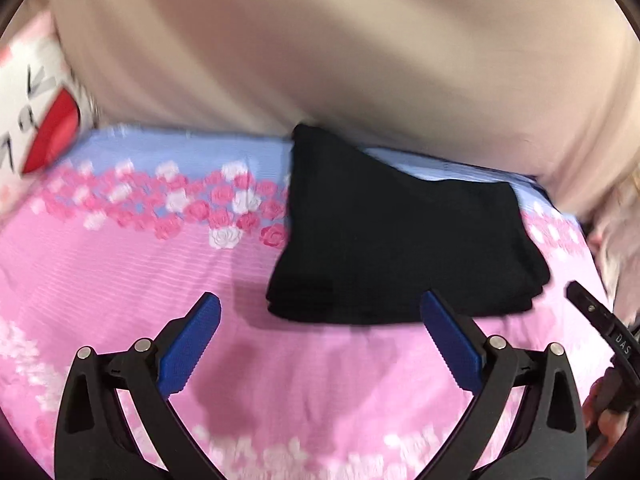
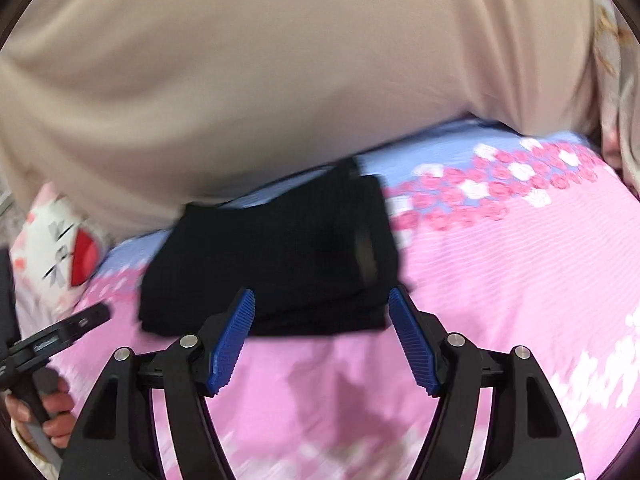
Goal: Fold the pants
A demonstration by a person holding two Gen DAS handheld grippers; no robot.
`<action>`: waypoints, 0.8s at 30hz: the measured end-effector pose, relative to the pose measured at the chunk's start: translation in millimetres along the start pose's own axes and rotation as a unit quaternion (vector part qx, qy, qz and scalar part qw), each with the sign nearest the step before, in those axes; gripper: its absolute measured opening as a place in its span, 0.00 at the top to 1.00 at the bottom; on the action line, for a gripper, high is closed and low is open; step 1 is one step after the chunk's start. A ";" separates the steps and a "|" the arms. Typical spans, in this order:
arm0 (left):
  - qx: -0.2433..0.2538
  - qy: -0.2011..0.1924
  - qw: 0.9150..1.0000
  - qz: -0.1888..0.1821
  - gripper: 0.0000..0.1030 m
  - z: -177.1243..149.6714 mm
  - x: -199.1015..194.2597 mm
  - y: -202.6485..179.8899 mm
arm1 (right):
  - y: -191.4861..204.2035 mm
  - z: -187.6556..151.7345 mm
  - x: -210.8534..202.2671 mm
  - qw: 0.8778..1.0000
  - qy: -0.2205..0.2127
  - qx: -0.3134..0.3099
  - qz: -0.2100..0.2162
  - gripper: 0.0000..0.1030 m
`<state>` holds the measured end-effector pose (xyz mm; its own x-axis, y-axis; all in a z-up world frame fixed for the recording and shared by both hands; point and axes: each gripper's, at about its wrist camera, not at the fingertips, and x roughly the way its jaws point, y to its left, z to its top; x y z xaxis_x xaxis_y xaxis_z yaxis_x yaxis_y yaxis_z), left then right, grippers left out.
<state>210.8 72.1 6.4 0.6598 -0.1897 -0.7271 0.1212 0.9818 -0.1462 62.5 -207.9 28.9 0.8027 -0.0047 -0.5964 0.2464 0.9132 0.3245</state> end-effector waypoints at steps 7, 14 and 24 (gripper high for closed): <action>-0.014 0.089 0.996 -0.023 0.35 -4.1 69.0 2.8 | -25.9 1.8 65.3 0.996 0.083 0.030 0.024 0.72; 0.001 0.073 0.997 -0.006 0.34 -15.4 66.8 -3.0 | -22.0 -7.2 64.1 0.997 0.070 0.012 0.009 0.73; 0.074 -0.122 0.989 0.044 0.05 -60.6 -49.3 -47.7 | 35.0 -52.5 -37.4 0.995 -0.064 -0.068 -0.028 0.70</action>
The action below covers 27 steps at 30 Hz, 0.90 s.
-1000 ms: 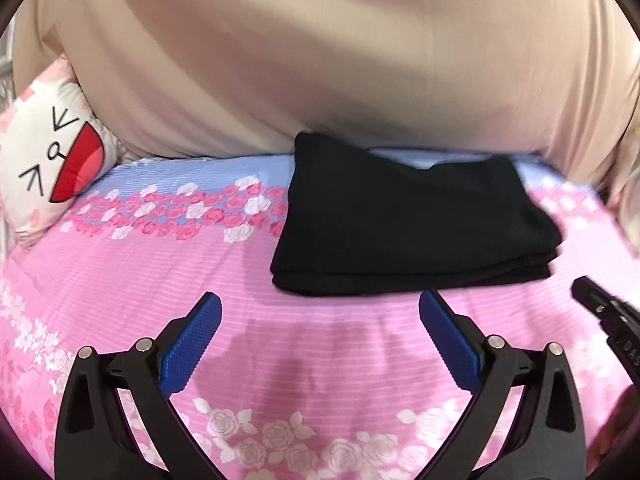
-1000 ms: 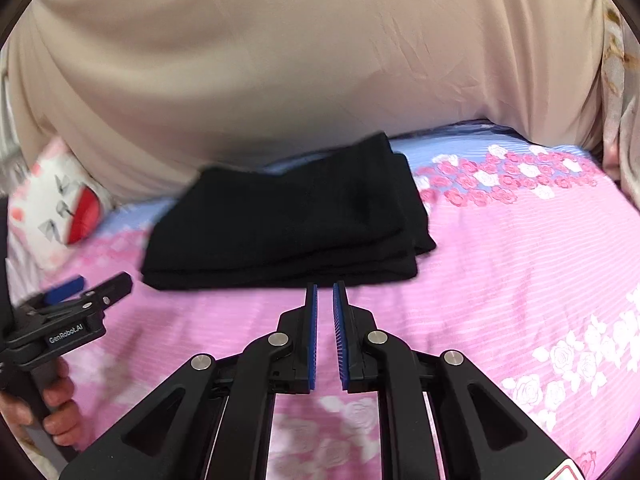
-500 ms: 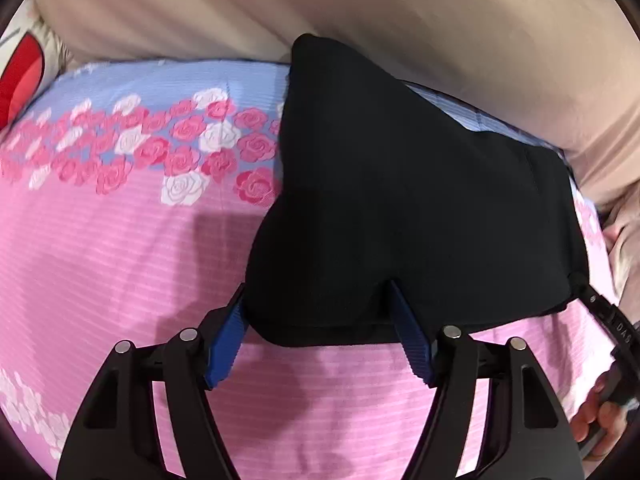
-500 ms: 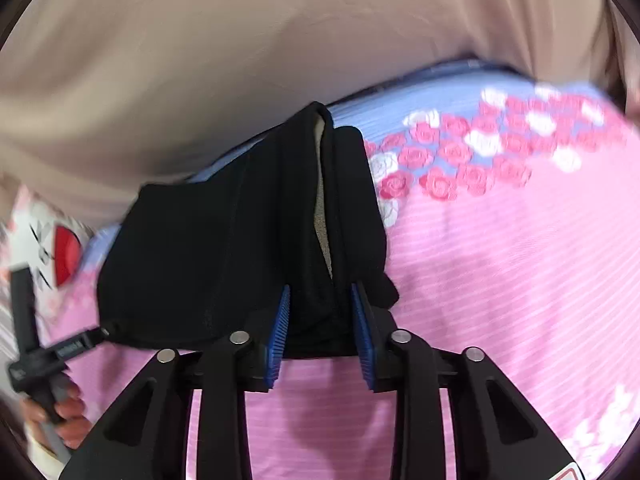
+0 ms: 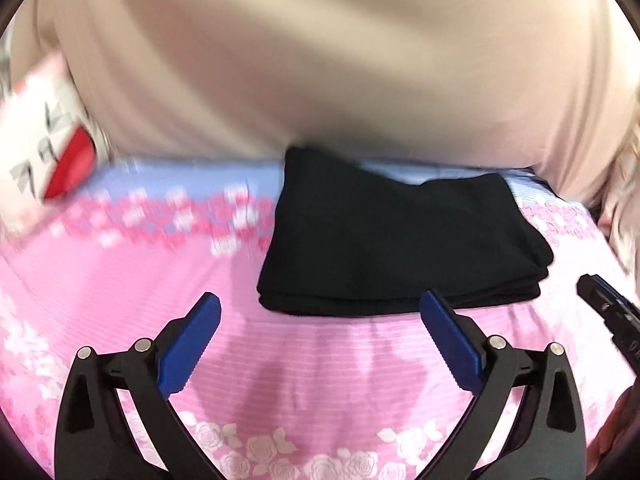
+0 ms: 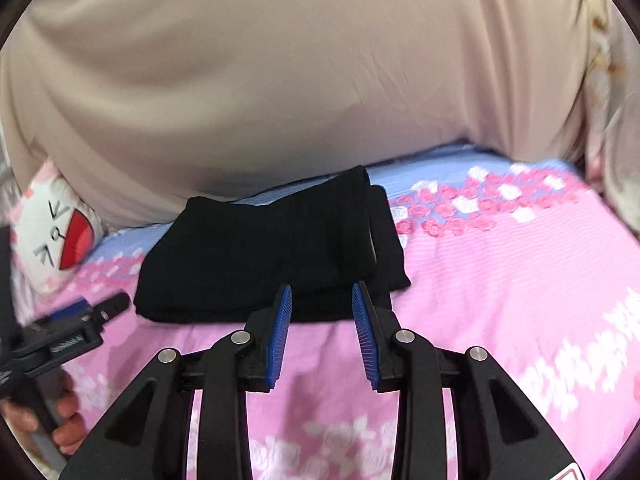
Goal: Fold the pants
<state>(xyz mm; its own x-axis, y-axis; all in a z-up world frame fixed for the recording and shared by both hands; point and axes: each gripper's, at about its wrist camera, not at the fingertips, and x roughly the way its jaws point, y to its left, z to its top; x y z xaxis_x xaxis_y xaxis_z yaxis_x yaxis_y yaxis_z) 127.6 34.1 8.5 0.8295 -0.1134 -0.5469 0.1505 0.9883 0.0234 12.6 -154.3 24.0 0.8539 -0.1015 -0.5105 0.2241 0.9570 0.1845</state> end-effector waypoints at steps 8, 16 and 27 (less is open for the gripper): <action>0.057 -0.033 0.997 0.042 0.05 -24.6 4.8 -20.8 | 21.1 -24.1 5.5 0.997 -0.021 -0.059 -0.046 0.48; 0.022 0.005 0.999 0.039 0.05 -26.4 21.7 -4.0 | 10.9 -26.2 9.8 0.998 -0.007 -0.035 -0.048 0.44; 0.041 -0.015 0.998 0.039 0.05 -29.9 14.6 -11.6 | 18.8 -29.8 4.3 0.997 -0.017 -0.054 -0.054 0.35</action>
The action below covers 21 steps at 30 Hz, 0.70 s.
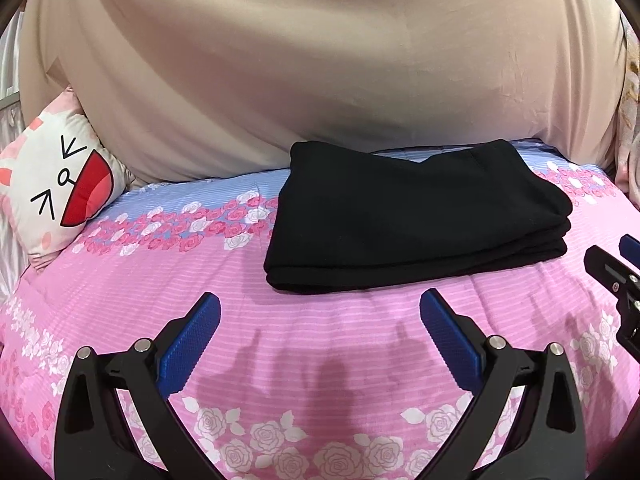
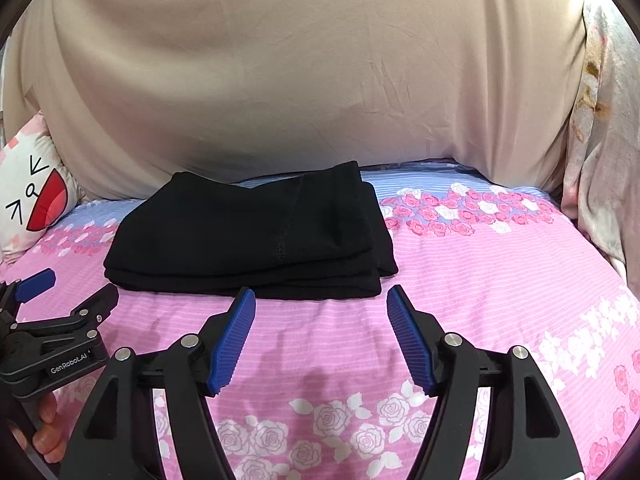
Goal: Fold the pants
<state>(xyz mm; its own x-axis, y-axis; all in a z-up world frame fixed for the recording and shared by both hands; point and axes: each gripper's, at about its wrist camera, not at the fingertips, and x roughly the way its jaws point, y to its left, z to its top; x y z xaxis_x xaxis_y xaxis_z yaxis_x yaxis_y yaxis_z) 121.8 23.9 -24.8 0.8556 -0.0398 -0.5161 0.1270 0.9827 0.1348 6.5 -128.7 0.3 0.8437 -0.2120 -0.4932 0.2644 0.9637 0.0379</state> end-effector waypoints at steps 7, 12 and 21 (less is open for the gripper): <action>-0.001 0.001 1.000 -0.003 0.05 -0.2 0.1 1.1 | 0.4 0.0 -0.5 1.000 0.001 0.001 -0.002 0.35; -0.004 0.003 1.000 -0.001 0.05 0.6 0.7 0.7 | 1.2 0.1 -1.5 1.000 0.001 0.001 -0.005 0.35; -0.005 0.003 1.000 -0.001 0.05 0.4 0.5 0.8 | 0.5 0.4 -3.0 1.000 0.000 0.001 -0.007 0.35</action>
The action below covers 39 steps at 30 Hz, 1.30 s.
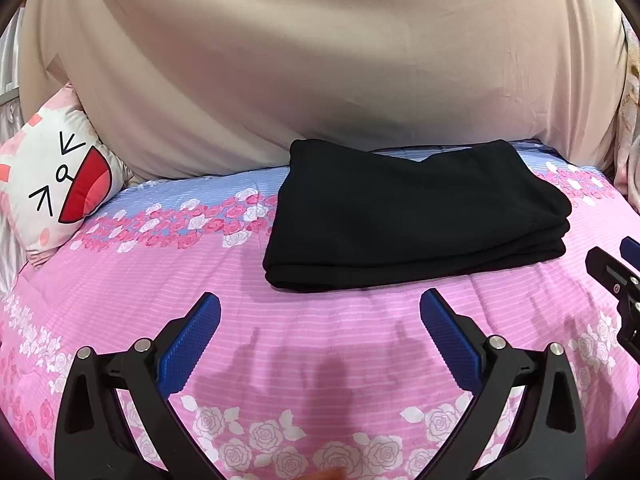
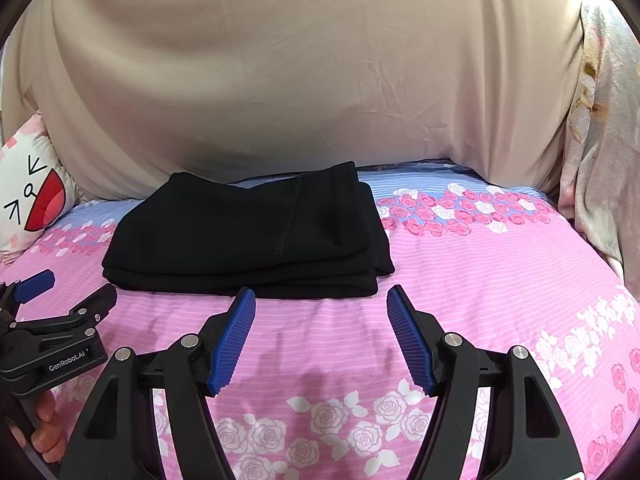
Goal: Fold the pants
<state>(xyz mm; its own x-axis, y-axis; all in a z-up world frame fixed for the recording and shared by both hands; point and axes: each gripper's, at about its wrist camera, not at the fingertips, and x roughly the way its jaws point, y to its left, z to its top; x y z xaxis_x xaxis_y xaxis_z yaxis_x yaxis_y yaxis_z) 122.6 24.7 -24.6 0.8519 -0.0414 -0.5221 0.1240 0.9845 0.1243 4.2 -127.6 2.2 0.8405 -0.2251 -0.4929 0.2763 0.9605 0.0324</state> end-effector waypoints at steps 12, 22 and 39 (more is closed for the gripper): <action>0.000 0.000 1.000 0.000 0.05 -0.1 -0.5 0.3 | 0.2 0.8 -1.3 1.000 -0.001 0.000 -0.001 0.35; 0.000 0.000 1.000 0.002 0.05 0.0 -0.9 0.3 | 0.4 0.0 -0.6 1.000 -0.001 0.000 -0.002 0.35; -0.001 0.002 1.000 0.003 0.05 0.1 0.3 -1.0 | 0.0 -0.2 0.4 1.000 0.000 -0.001 0.000 0.35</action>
<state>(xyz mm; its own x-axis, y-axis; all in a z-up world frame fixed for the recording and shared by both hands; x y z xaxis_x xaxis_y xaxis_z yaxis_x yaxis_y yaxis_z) 122.8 23.7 -24.8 0.8501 -0.0357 -0.5254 0.1189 0.9849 0.1255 4.5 -127.7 1.8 0.8407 -0.2260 -0.4921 0.2761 0.9606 0.0306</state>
